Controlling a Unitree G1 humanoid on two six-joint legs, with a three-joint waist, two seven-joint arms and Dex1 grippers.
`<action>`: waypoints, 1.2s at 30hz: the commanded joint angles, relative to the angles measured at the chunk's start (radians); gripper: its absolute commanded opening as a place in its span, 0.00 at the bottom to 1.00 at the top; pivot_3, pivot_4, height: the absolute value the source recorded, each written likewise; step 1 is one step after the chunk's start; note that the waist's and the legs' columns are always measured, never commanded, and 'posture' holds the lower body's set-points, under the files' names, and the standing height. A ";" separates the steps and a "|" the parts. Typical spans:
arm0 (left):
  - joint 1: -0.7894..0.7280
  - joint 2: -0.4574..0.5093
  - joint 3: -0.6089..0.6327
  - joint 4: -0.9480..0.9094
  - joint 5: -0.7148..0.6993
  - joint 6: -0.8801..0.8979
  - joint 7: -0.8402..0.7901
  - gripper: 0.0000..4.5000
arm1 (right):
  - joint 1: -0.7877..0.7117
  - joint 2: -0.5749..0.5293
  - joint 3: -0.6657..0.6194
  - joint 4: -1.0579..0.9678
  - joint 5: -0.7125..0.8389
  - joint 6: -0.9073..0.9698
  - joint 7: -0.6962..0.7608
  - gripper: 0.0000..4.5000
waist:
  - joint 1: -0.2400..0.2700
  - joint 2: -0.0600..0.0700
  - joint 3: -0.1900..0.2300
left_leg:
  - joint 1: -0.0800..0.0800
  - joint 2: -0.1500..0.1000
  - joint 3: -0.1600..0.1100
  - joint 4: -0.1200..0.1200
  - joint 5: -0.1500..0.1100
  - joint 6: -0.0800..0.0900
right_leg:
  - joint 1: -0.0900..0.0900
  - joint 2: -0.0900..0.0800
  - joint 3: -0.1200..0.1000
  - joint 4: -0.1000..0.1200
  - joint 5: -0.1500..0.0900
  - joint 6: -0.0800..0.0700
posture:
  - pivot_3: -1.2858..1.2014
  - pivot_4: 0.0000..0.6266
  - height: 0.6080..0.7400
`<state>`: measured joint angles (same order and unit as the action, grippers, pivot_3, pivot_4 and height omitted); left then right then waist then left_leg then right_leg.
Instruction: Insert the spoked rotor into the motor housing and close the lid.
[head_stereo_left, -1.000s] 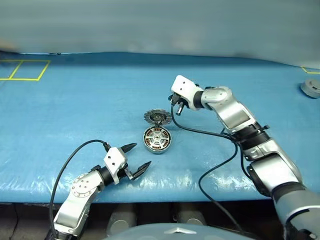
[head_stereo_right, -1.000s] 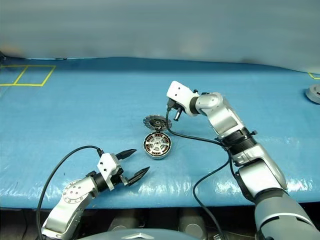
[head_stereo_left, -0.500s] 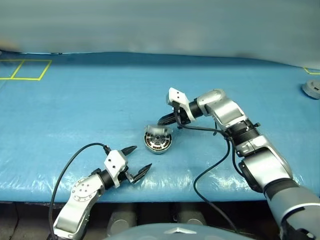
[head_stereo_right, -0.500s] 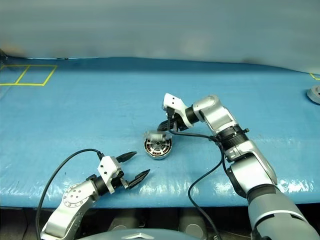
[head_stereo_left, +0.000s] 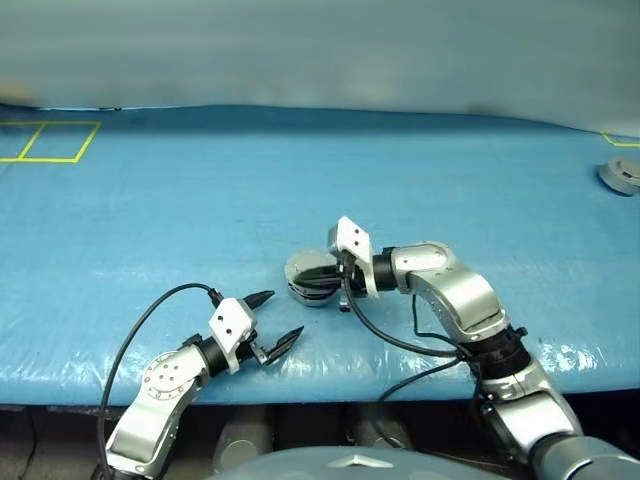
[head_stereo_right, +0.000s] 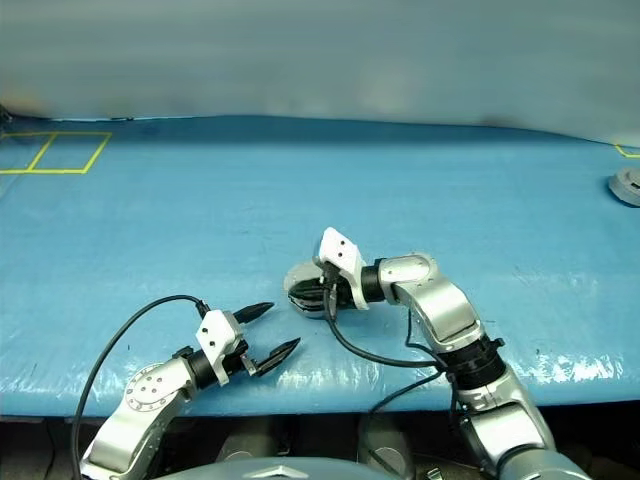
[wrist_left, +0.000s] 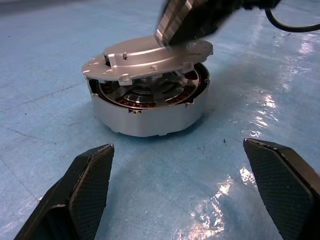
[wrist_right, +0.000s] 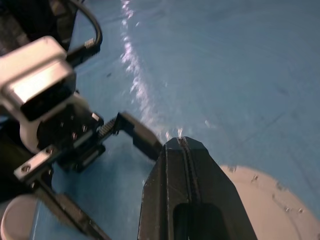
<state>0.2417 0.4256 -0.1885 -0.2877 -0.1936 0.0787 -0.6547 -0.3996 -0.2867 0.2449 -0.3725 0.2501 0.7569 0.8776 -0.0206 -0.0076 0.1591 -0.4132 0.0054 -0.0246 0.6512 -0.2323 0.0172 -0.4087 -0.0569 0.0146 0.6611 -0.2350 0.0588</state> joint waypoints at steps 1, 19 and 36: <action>0.005 0.005 0.007 -0.048 -0.001 -0.005 0.003 1.00 | 0.075 -0.001 0.011 -0.141 -0.047 0.042 -0.155 0.13 | 0.007 0.000 0.000 | 0.000 0.000 -0.001 0.000 0.000 0.000 | 0.000 0.000 0.000 -0.001 0.000 0.000 | 0.52 0.24 1.00; -0.017 -0.001 -0.004 -0.032 -0.008 0.007 -0.003 1.00 | 0.190 0.161 0.125 -0.128 -0.206 0.115 -0.596 0.99 | -0.002 -0.001 0.000 | 0.000 0.001 0.002 0.001 0.002 -0.001 | 0.000 0.001 0.001 -0.001 0.000 -0.004 | 0.52 0.24 1.00; -0.023 0.004 0.005 -0.020 -0.010 -0.002 -0.009 1.00 | 0.228 0.166 0.130 -0.036 -0.193 0.070 -0.612 0.79 | -0.003 -0.001 -0.001 | 0.001 0.001 0.002 0.002 0.002 -0.001 | 0.000 0.002 0.001 -0.001 -0.002 -0.005 | 0.52 0.24 1.00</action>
<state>0.2228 0.4307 -0.1896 -0.2896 -0.1963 0.0856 -0.6572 -0.1771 -0.1303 0.3818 -0.4114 0.0483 0.8366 0.2712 -0.0238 -0.0088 0.1583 -0.4122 0.0068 -0.0228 0.6528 -0.2307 0.0166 -0.4082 -0.0552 0.0154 0.6604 -0.2368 0.0541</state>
